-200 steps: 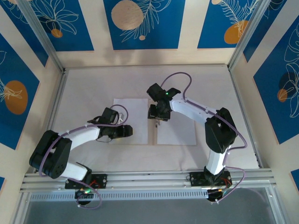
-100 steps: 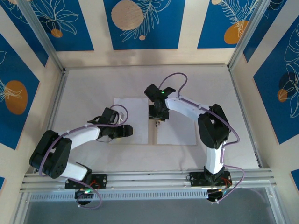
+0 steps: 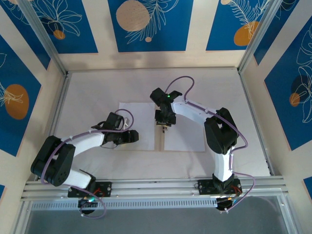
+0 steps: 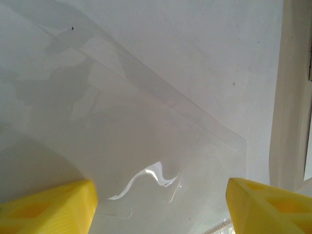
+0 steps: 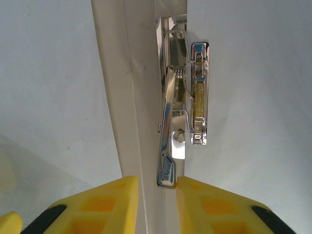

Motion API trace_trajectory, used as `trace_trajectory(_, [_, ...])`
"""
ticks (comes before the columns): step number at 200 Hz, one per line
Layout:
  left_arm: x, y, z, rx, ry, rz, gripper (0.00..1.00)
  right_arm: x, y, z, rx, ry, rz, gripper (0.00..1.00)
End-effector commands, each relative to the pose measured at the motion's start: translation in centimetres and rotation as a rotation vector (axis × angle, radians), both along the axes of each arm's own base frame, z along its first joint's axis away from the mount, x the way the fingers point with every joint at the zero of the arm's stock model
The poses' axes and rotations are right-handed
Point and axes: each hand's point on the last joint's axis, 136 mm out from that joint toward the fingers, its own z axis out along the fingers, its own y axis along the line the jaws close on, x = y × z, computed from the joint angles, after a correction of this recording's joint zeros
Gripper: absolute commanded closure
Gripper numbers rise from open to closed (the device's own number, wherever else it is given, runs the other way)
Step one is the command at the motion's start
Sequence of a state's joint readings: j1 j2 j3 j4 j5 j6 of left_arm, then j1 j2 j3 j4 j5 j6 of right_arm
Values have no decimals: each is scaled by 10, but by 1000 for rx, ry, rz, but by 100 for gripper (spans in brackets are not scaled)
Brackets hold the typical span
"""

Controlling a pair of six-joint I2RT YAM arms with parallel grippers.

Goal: Put the files into the folder

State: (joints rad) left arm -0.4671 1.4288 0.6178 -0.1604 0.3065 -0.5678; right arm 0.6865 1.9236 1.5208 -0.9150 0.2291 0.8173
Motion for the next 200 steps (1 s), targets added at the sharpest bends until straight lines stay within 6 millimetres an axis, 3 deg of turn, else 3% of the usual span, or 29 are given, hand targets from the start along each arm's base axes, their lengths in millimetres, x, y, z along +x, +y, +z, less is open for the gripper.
trace_trajectory(1, [-12, 4, -14, 26, 53, -2, 28, 3, -4, 3, -18, 6, -5, 69])
trace_trajectory(34, [-12, 4, -16, 26, 56, -4, 28, 5, -4, 3, -20, 9, 3, 65])
trace_trajectory(112, [-11, 4, -15, 24, 56, -5, 28, 9, -3, 0, -6, 15, 4, 75])
trace_trajectory(200, [-11, 3, -16, 22, 60, -5, 28, 8, -5, -4, -12, 33, 4, 76])
